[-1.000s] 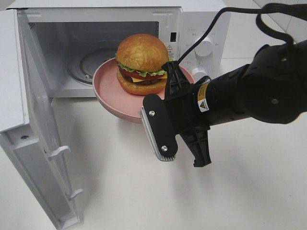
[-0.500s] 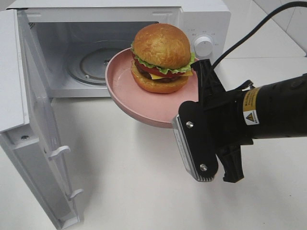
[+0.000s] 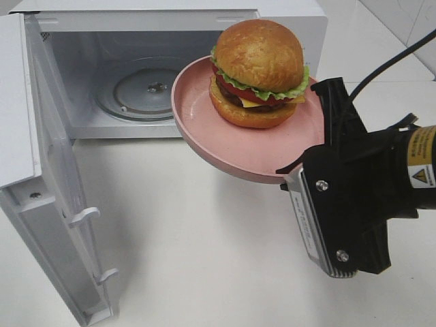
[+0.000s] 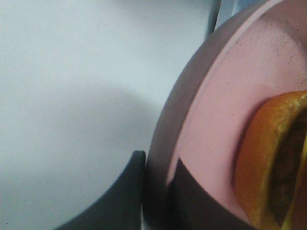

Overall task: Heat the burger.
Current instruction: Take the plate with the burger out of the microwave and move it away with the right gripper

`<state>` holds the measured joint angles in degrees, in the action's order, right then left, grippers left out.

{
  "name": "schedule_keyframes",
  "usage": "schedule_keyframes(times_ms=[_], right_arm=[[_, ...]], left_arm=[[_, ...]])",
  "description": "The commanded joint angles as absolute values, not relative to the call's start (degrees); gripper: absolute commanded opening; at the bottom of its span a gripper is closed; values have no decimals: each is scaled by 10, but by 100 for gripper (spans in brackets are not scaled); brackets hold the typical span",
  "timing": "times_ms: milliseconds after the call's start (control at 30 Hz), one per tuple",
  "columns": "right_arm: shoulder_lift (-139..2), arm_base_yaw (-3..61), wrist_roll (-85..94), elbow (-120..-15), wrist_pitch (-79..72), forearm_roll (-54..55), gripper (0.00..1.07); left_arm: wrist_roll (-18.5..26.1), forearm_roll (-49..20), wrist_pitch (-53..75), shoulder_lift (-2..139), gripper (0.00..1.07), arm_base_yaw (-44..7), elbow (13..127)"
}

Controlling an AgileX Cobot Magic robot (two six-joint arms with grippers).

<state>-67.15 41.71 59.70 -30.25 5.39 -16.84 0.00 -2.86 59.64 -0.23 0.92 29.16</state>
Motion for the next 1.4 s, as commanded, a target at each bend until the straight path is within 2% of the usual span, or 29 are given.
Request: schedule_keyframes(times_ms=[33,933,1400], right_arm=[[-626,414,595,-296,46,-175,0],[-477,414,593,-292,296,-200,0],[-410,414,493,-292,436,-225,0]], left_arm=[[0,-28,594,-15,100,10,289],[0,-28,594,-15,100,10,289],[0,-28,594,-15,100,10,289]])
